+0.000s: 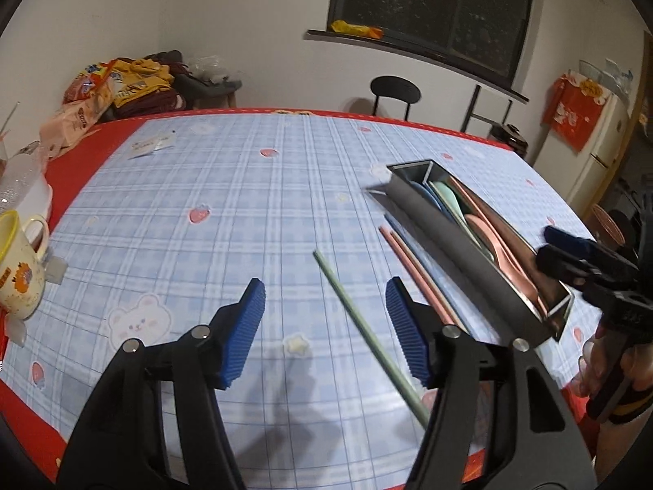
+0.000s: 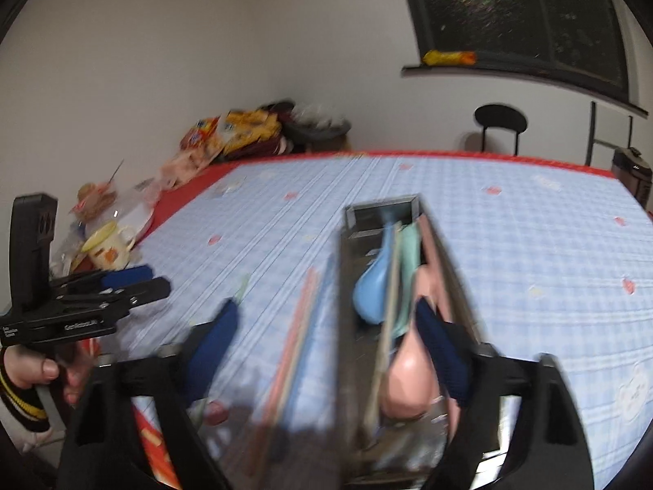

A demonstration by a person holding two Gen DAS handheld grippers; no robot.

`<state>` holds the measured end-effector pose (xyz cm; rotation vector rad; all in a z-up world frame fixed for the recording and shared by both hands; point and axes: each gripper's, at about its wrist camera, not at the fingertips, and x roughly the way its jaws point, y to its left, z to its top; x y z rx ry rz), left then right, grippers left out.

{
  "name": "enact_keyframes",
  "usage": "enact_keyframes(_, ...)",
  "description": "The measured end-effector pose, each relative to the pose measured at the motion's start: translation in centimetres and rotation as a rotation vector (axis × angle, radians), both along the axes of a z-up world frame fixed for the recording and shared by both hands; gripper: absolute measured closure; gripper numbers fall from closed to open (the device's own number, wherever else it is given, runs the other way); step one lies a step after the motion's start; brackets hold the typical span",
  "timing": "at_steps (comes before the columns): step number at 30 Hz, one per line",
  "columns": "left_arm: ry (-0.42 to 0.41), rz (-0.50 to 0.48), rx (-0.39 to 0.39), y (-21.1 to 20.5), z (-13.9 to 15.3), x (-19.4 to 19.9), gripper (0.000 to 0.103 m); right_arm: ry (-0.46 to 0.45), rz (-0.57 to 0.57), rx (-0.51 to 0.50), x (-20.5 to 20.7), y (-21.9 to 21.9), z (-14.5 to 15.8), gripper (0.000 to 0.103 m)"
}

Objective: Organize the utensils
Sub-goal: 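Move the right tool to the loose chopsticks and close it on a pink chopstick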

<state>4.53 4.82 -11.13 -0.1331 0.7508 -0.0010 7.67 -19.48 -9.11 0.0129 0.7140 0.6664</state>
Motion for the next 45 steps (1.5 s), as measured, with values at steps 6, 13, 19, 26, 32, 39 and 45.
enact_keyframes(6,0.005,-0.023,-0.048,1.1,-1.2,-0.6,0.058,0.068,0.075,-0.107,-1.4,4.0,-1.6,0.088)
enact_keyframes(13,0.009,-0.047,-0.098,2.1,-2.3,-1.0,0.063,0.126,0.083,-0.222,-1.4,7.1,-3.4,0.09)
enact_keyframes(19,0.008,-0.063,-0.129,2.5,-3.0,-0.9,0.063,0.165,0.051,-0.284,-0.3,8.1,-4.5,0.09)
enact_keyframes(26,0.011,-0.071,-0.153,2.9,-3.7,-0.9,0.063,0.189,0.032,-0.311,0.1,8.5,-5.1,0.09)
enact_keyframes(32,0.015,-0.076,-0.161,2.9,-3.8,-0.9,0.063,0.197,0.012,-0.299,0.1,8.5,-5.1,0.089)
enact_keyframes(39,0.028,-0.079,-0.152,2.7,-3.9,-0.5,0.063,0.197,0.022,-0.304,-0.1,8.5,-5.4,0.087)
enact_keyframes(45,0.038,-0.075,-0.152,2.6,-3.8,-0.3,0.063,0.196,0.037,-0.288,-0.7,8.4,-5.6,0.087)
